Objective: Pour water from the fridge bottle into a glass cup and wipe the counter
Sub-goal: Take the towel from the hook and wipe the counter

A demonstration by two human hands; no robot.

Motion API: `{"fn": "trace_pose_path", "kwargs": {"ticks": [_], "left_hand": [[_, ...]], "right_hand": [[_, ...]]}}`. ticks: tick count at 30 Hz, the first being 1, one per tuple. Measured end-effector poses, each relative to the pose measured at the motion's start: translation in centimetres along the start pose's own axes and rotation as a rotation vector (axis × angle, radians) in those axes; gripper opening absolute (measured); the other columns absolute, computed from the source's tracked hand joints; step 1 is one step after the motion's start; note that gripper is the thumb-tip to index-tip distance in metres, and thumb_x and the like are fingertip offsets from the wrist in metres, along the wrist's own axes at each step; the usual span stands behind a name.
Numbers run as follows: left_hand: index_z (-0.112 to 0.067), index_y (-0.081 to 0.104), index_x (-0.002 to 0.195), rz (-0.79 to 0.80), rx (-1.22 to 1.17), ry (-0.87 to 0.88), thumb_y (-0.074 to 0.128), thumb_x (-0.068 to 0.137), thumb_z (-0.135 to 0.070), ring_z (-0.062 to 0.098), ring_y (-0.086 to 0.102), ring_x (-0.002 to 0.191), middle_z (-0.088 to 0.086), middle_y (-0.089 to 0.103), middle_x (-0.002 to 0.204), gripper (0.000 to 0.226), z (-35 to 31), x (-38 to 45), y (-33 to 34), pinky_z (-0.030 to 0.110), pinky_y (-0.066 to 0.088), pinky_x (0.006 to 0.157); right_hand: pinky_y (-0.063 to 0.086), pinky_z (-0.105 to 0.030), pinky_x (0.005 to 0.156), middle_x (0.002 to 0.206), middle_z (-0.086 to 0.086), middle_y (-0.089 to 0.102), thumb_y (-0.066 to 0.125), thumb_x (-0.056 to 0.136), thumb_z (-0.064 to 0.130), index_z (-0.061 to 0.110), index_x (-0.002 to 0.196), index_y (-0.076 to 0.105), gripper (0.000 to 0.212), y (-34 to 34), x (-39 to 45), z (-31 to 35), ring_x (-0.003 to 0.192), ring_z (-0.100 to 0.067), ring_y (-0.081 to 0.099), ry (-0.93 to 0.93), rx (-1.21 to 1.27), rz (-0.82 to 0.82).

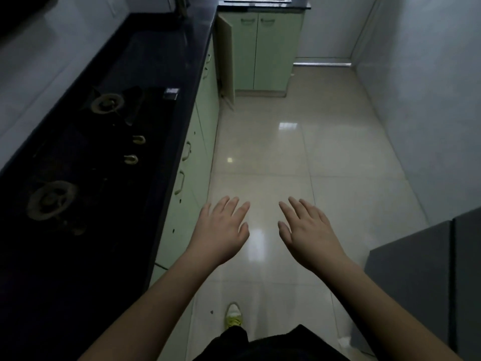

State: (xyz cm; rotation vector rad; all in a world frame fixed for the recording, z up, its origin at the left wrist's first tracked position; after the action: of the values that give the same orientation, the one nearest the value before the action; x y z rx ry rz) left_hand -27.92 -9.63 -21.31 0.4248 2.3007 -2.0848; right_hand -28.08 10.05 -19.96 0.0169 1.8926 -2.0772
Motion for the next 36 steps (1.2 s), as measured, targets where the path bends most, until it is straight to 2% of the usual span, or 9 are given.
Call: {"fn": "trace_pose_path", "kwargs": {"ticks": [10,18,23,28,31,34,36], "left_hand": [[-0.031,0.015,0.155,-0.016,-0.014,0.057,0.027,0.101,-0.040,0.016,0.014,0.149,-0.003,0.020,0.162,0.057,2.8,7.0,-2.2,0.044,0.013,0.119],[-0.030,0.019,0.154,-0.007,-0.012,0.066,0.025,0.100,-0.040,0.014,0.016,0.148,-0.004,0.023,0.161,0.055,1.4,15.9,-3.4,0.043,0.015,0.117],[-0.030,0.026,0.152,0.002,0.027,0.038,0.002,0.084,-0.047,0.014,0.021,0.146,-0.005,0.030,0.158,0.074,-0.5,23.3,-4.1,0.041,0.019,0.115],[-0.031,0.026,0.152,0.028,0.034,-0.012,-0.005,0.076,-0.052,0.013,0.020,0.146,-0.007,0.030,0.158,0.085,-1.7,29.8,-5.4,0.041,0.016,0.116],[-0.032,0.023,0.153,0.043,0.041,-0.042,-0.008,0.075,-0.052,0.012,0.017,0.147,-0.007,0.026,0.159,0.086,-1.5,32.9,-6.2,0.042,0.014,0.117],[-0.030,0.024,0.153,0.030,0.045,-0.051,-0.007,0.076,-0.052,0.012,0.018,0.147,-0.006,0.027,0.159,0.085,-0.7,35.7,-7.1,0.042,0.016,0.116],[-0.029,0.024,0.153,0.027,0.051,-0.049,-0.007,0.076,-0.052,0.012,0.019,0.147,-0.005,0.028,0.159,0.086,0.0,37.7,-7.6,0.041,0.017,0.116]], "right_hand": [[0.012,-0.035,0.118,0.161,0.002,0.020,-0.012,0.078,0.052,0.029,0.152,0.023,0.085,-2.0,5.7,-0.5,0.148,-0.019,0.015,0.038,0.015,-0.068],[0.011,-0.034,0.117,0.161,0.002,0.021,-0.012,0.078,0.052,0.030,0.152,0.023,0.085,-3.5,13.6,-5.0,0.148,-0.019,0.014,-0.004,0.046,-0.063],[0.011,-0.035,0.117,0.160,0.001,0.021,0.003,0.090,0.045,0.027,0.152,0.023,0.068,-4.4,19.6,-10.1,0.148,-0.020,0.015,0.004,0.046,-0.031],[0.017,-0.037,0.115,0.158,-0.001,0.028,-0.007,0.080,0.048,0.024,0.151,0.028,0.083,-5.9,26.0,-12.0,0.145,-0.023,0.021,-0.078,0.049,-0.016],[0.018,-0.036,0.114,0.157,-0.001,0.028,-0.006,0.082,0.047,0.023,0.149,0.029,0.079,-6.7,29.4,-12.8,0.145,-0.023,0.021,-0.119,0.046,-0.014],[0.017,-0.037,0.115,0.158,-0.001,0.027,0.005,0.090,0.044,0.023,0.150,0.028,0.068,-7.6,32.9,-13.6,0.146,-0.024,0.020,-0.126,0.056,-0.016],[0.020,-0.039,0.114,0.157,-0.002,0.030,0.000,0.087,0.046,0.023,0.149,0.031,0.073,-8.4,35.3,-14.0,0.145,-0.025,0.023,-0.127,0.048,-0.031]]}}
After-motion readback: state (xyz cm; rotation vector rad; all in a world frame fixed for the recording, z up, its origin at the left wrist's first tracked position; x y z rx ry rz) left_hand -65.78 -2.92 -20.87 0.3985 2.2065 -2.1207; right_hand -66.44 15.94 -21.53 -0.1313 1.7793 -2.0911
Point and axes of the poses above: each hand's wrist, its own x-axis towards the middle knuckle, its own y-axis out of the palm, z = x × y, the point moved 1 cm from there along x, towards the middle knuckle
